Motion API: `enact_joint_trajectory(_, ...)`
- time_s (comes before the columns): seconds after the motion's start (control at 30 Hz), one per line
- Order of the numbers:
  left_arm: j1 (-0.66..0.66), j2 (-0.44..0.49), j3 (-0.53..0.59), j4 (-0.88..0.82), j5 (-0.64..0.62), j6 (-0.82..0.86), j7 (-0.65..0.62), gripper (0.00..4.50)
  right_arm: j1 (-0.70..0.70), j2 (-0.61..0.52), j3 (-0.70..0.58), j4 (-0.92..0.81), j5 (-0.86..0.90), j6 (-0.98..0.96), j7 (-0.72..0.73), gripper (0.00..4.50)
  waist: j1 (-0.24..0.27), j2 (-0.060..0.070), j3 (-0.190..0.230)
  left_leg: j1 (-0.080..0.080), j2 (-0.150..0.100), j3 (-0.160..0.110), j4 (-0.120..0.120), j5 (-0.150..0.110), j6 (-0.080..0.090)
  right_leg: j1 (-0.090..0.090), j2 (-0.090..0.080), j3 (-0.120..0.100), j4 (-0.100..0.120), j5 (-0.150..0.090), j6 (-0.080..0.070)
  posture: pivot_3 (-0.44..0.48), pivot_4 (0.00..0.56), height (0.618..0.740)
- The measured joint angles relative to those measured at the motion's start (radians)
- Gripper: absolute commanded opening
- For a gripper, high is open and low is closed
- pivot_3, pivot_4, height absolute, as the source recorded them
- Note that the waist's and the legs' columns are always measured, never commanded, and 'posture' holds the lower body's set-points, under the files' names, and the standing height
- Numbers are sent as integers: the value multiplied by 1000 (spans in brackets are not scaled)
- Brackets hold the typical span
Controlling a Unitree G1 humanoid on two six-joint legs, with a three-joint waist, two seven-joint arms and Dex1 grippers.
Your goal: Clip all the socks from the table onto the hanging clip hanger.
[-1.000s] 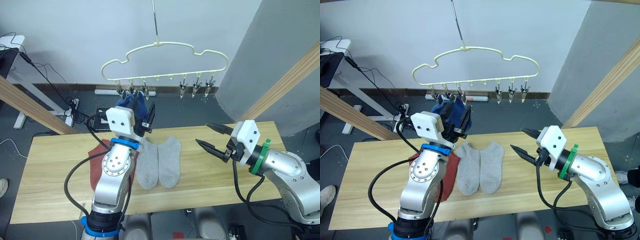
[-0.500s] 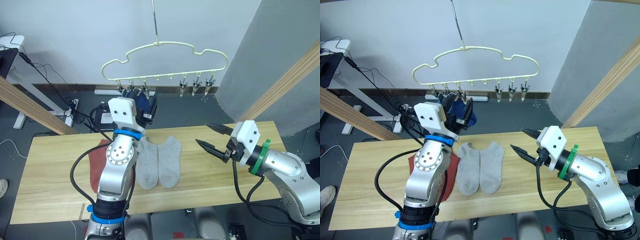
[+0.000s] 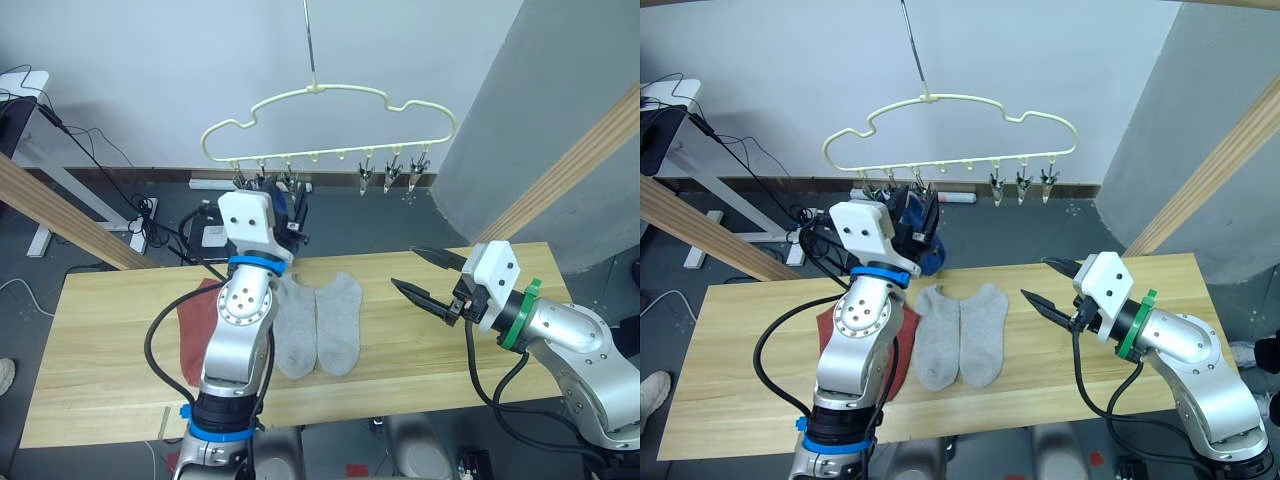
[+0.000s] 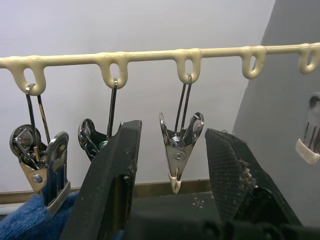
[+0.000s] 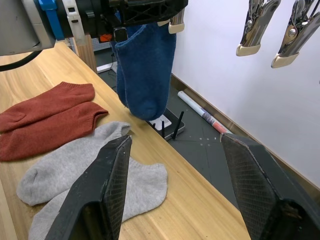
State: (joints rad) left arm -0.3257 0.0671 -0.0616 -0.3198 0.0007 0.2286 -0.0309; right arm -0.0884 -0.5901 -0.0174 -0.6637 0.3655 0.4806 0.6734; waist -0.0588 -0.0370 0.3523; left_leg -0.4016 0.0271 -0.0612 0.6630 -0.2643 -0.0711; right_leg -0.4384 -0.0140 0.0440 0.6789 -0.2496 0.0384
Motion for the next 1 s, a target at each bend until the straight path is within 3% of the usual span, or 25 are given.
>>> enact_joint_trajectory(0.97,-25,-56,-13,0,32,6,43,2202,-19,21,13,-5,41,-4,2,2972,-1,0,0,0,0,0,0,0,0,0,0,0,0,0,0,-159,334,740)
enact_joint_trajectory(1.0,-25,-56,-13,0,37,6,43,2028,-19,21,13,-7,44,-4,2,2972,-1,0,0,0,0,0,0,0,0,0,0,0,0,0,0,-159,334,740)
